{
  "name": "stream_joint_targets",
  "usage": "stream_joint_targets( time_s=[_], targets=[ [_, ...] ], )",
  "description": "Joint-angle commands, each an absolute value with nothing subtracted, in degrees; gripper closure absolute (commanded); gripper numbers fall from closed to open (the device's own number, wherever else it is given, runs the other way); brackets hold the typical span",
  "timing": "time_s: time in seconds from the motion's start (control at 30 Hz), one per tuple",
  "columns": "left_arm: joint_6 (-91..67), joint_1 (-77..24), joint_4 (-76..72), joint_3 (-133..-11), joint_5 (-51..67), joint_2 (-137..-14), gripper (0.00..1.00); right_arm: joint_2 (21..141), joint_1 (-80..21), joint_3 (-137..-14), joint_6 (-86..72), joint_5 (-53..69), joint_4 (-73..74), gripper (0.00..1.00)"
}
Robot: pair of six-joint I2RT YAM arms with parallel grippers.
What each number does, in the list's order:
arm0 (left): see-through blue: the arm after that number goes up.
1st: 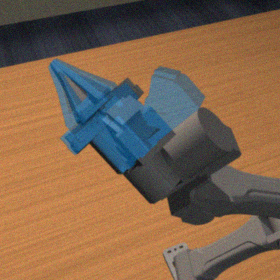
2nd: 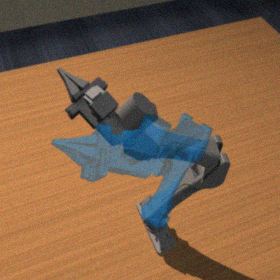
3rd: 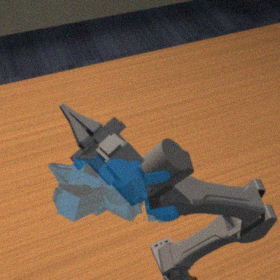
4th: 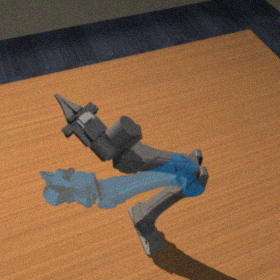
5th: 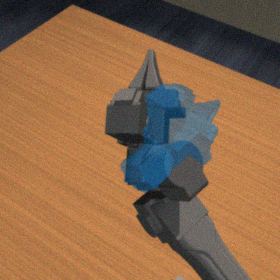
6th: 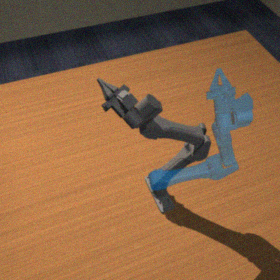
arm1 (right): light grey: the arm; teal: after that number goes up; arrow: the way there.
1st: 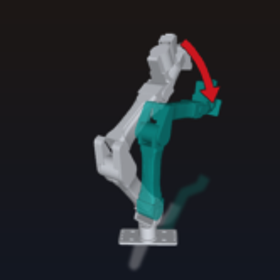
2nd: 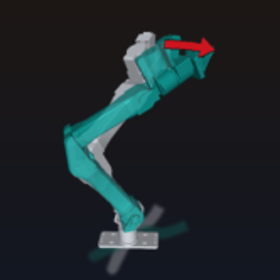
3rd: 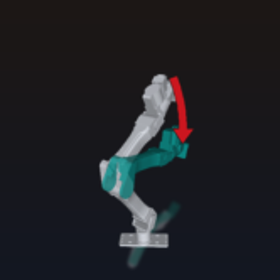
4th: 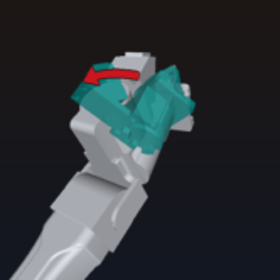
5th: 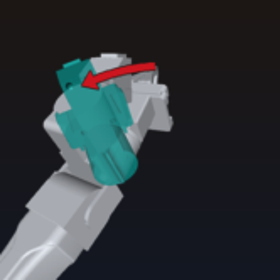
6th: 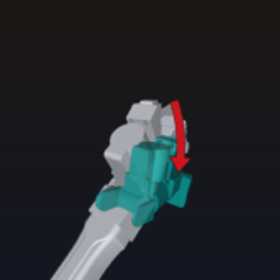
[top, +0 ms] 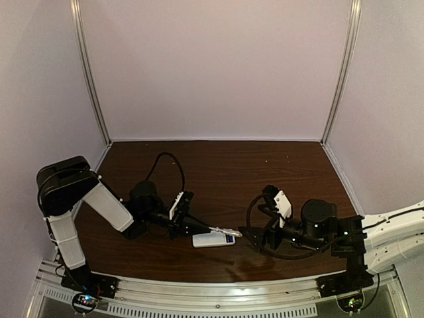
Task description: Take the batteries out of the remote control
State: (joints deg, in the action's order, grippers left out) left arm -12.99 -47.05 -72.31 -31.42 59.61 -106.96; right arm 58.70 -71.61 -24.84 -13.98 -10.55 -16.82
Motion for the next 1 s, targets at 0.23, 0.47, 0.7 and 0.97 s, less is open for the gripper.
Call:
stream_joint_targets(
  time_s=[0.23, 0.47, 0.7, 0.97],
  targets=[
    [-33.7, -43.4, -95.1, -33.5, 64.2, -110.6, 1.00, 59.1, -71.6, -26.0, -12.6, -10.5, -19.3, 0.00],
    [-38.2, -42.8, -99.5, -33.7, 63.2, -111.9, 1.00, 60.1, -71.6, -27.0, -12.8, -9.8, -19.8, 0.00],
    [-39.5, -42.6, -98.2, -33.9, 58.9, -111.9, 1.00, 60.6, -71.6, -26.5, -13.8, -10.1, -21.3, 0.00],
    [-36.6, -42.2, -80.7, -35.4, 50.0, -108.6, 1.00, 62.4, -71.4, -28.0, -17.0, -18.4, -18.1, 0.00]
  ],
)
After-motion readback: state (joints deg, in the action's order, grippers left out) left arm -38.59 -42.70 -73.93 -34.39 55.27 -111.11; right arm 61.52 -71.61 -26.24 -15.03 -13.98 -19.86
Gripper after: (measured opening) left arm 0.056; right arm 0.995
